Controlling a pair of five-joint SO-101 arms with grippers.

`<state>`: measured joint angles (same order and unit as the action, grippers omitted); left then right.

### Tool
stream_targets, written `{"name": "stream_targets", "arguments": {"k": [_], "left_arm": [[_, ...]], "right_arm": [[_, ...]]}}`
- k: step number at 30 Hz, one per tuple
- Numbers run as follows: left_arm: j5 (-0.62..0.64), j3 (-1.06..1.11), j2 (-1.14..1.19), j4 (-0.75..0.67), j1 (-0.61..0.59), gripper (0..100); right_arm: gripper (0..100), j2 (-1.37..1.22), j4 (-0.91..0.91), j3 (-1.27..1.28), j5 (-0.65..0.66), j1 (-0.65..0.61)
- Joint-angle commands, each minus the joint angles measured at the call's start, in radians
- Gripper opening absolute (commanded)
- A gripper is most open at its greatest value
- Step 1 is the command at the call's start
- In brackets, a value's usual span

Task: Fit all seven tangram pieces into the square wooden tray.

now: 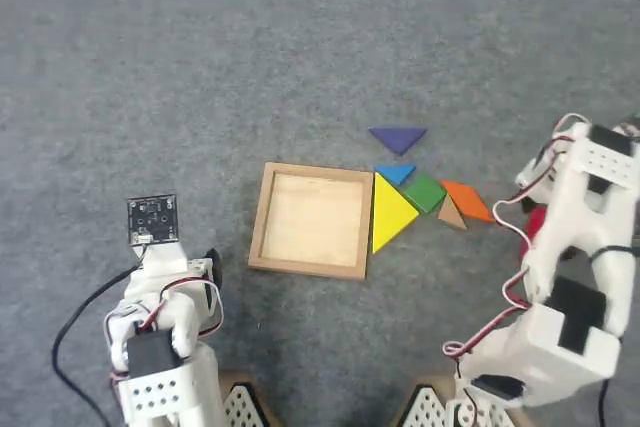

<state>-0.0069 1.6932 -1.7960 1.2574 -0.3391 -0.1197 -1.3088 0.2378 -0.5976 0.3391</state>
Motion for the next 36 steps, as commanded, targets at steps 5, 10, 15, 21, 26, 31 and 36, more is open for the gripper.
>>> {"name": "stream_targets", "arguments": {"k": [5,10,15,21,26,31,36], "left_arm": [[-0.005,-0.010,-0.020,0.003,0.002,19],[-0.005,-0.010,-0.020,0.003,0.002,19],[-0.005,-0.010,-0.020,0.003,0.002,19],[-0.005,-0.010,-0.020,0.003,0.002,19],[-0.005,-0.010,-0.020,0.003,0.002,19],[-0.005,-0.010,-0.020,0.003,0.002,19],[-0.005,-0.010,-0.020,0.003,0.002,19]], "right_arm": [[40.0,-0.185,0.038,-0.147,-0.117,-0.016],[37.4,-0.298,0.033,-0.272,-0.123,0.027],[37.4,-0.323,0.033,-0.325,-0.127,0.051],[37.4,-0.329,0.038,-0.327,-0.157,0.048],[37.3,-0.334,0.035,-0.322,-0.155,0.050],[37.3,-0.377,0.045,-0.330,-0.153,0.051],[37.3,-0.383,0.058,-0.331,-0.152,0.054]]}}
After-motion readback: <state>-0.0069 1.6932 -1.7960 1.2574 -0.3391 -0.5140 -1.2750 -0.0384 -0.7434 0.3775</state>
